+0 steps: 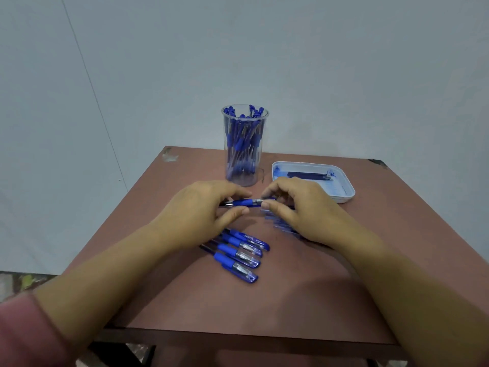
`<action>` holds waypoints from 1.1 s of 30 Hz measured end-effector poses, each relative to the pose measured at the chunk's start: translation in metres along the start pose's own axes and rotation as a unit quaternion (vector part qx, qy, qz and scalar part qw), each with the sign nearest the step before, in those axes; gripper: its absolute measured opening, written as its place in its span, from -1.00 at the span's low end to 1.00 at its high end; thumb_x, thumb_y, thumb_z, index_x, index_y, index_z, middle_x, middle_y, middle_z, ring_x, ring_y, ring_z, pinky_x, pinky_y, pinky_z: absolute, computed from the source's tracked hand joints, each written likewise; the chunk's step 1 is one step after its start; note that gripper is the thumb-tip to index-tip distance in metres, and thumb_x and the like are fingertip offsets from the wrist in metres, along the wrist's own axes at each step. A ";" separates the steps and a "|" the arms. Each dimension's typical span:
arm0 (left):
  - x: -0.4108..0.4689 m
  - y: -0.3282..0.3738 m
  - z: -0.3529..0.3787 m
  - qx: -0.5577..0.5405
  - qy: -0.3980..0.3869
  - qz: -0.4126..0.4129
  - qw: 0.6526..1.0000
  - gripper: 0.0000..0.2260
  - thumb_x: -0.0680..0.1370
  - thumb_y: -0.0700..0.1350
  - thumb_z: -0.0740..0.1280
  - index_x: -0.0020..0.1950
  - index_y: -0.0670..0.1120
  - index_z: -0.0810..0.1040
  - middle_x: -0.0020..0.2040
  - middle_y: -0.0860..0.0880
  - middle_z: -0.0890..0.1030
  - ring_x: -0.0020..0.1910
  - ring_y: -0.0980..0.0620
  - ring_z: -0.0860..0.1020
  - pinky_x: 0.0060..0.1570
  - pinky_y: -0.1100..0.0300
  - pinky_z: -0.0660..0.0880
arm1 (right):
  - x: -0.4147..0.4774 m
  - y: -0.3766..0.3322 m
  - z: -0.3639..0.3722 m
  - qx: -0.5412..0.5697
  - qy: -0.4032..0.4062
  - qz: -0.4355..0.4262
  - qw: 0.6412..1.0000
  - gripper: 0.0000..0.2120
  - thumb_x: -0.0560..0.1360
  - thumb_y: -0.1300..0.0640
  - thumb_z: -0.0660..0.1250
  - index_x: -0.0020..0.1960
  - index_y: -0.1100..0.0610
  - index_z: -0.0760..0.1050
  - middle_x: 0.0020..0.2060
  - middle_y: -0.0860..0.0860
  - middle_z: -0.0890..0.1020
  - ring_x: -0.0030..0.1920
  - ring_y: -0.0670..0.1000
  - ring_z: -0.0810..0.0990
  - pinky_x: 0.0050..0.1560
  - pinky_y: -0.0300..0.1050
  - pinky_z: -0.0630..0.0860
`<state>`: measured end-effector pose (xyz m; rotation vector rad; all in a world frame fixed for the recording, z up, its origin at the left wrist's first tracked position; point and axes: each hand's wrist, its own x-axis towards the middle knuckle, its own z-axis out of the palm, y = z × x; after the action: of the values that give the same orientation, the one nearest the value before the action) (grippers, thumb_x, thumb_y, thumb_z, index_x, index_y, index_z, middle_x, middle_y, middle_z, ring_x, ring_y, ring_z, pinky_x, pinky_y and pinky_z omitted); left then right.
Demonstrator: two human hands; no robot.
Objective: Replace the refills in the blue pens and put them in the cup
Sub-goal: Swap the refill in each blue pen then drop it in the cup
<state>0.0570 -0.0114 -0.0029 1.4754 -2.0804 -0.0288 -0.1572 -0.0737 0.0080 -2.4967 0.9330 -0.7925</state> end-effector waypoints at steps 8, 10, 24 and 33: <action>0.027 0.002 0.004 -0.091 0.015 -0.011 0.996 -0.87 0.47 0.07 0.45 0.00 0.18 0.62 -0.16 0.14 0.64 -0.24 0.12 0.53 -0.23 0.29 0.47 | 0.001 0.008 -0.008 0.060 0.057 0.016 0.996 -0.81 0.50 0.06 0.40 -0.11 -0.24 0.48 -0.15 -0.17 0.63 -0.08 -0.14 0.59 -0.03 -0.24 0.51; 0.026 -0.001 0.014 -0.084 0.027 -0.004 0.996 -0.88 0.51 0.03 0.42 0.04 0.17 0.60 -0.17 0.14 0.60 -0.23 0.10 0.51 -0.24 0.22 0.47 | 0.002 0.009 -0.008 0.065 0.046 0.021 0.997 -0.78 0.50 0.10 0.40 -0.13 -0.23 0.48 -0.16 -0.21 0.62 -0.08 -0.18 0.58 -0.05 -0.35 0.47; 0.022 -0.006 0.019 -0.088 0.015 0.067 0.994 -0.74 0.59 -0.01 0.24 0.25 0.11 0.60 -0.05 0.12 0.56 -0.12 0.10 0.56 -0.11 0.10 0.51 | 0.000 -0.001 -0.011 0.012 0.052 -0.015 0.998 -0.93 0.50 0.14 0.40 -0.03 0.02 0.60 -0.11 -0.02 0.65 -0.08 -0.07 0.57 -0.07 -0.28 0.45; 0.019 -0.024 0.011 -0.136 -0.006 0.027 0.990 -0.71 0.60 -0.16 0.31 0.23 0.17 0.58 -0.19 0.21 0.52 -0.24 0.21 0.48 -0.19 0.46 0.31 | -0.001 0.020 -0.020 -0.060 0.116 -0.058 0.990 -0.97 0.47 0.21 0.42 -0.12 0.10 0.63 -0.25 -0.30 0.55 -0.14 -0.13 0.53 -0.09 -0.42 0.39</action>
<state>0.0681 -0.0406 -0.0117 1.2557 -2.0315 -0.2897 -0.1793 -0.0902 0.0133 -2.6231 0.9408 -1.1138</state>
